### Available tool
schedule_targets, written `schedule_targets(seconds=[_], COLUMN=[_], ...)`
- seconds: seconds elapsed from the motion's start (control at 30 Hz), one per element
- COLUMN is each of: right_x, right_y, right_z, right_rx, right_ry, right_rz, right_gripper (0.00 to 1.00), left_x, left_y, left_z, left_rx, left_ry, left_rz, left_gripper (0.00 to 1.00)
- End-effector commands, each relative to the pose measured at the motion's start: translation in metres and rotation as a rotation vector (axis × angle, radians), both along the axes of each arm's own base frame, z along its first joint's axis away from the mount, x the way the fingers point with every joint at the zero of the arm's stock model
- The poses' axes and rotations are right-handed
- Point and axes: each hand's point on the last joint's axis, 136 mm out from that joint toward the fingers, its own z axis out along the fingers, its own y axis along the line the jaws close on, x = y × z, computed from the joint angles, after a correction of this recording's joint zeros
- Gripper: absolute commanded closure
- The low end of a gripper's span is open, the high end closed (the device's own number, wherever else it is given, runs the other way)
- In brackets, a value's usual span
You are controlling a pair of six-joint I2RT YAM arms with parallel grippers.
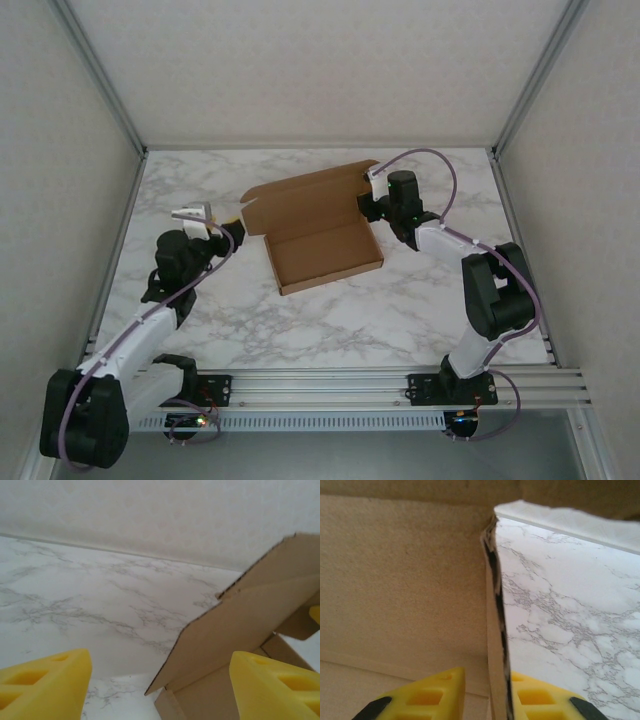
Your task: Fold the paper box
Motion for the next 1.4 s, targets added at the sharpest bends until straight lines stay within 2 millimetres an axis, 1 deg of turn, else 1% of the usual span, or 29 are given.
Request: schedule_targets(seconds=[0.0,0.13,0.27,0.33,0.57,0.67,0.83,1.0,1.13,1.27,1.37], right_x=[-0.001,0.001,0.000,0.000,-0.001,-0.002,-0.003,-0.005,-0.011,-0.021,-0.024], right_y=[0.001,0.000,0.002,0.004,0.005,0.007,0.008,0.013,0.019,0.033,0.037], right_z=[0.005,0.007,0.008,0.006,0.002,0.001,0.000,0.000,0.000,0.002,0.002], right_rx=[0.009,0.022,0.035,0.039,0.036,0.046,0.050,0.046,0.073,0.103,0.139], right_ry=[-0.006,-0.005,0.006,0.013,0.032,0.044,0.055,0.065,0.083,0.104,0.132], right_rz=[0.017,0.012,0.029,0.035,0.045,0.049,0.030,-0.020,-0.046,-0.058,-0.114], right_gripper=[0.76,0.76,0.76,0.77,0.77,0.78,0.82,0.86,0.91,0.91,0.90], left_x=[0.002,0.005,0.015,0.020,0.034,0.038,0.043,0.052,0.049,0.047,0.047], left_y=[-0.019,-0.026,-0.028,-0.032,-0.036,-0.040,-0.047,-0.043,-0.051,-0.060,-0.067], left_z=[-0.001,-0.004,-0.006,-0.008,-0.005,-0.002,0.004,0.006,0.013,0.014,0.011], left_rx=[0.069,0.085,0.094,0.105,0.125,0.126,0.126,0.130,0.087,0.036,-0.002], left_ry=[-0.065,-0.114,-0.117,-0.113,-0.134,-0.140,-0.152,-0.132,-0.149,-0.153,-0.140], left_rz=[-0.125,-0.172,-0.193,-0.213,-0.230,-0.249,-0.253,-0.131,-0.082,-0.039,-0.023], left_gripper=[0.28,0.32,0.34,0.36,0.41,0.49,0.72,0.88,0.94,0.95,0.95])
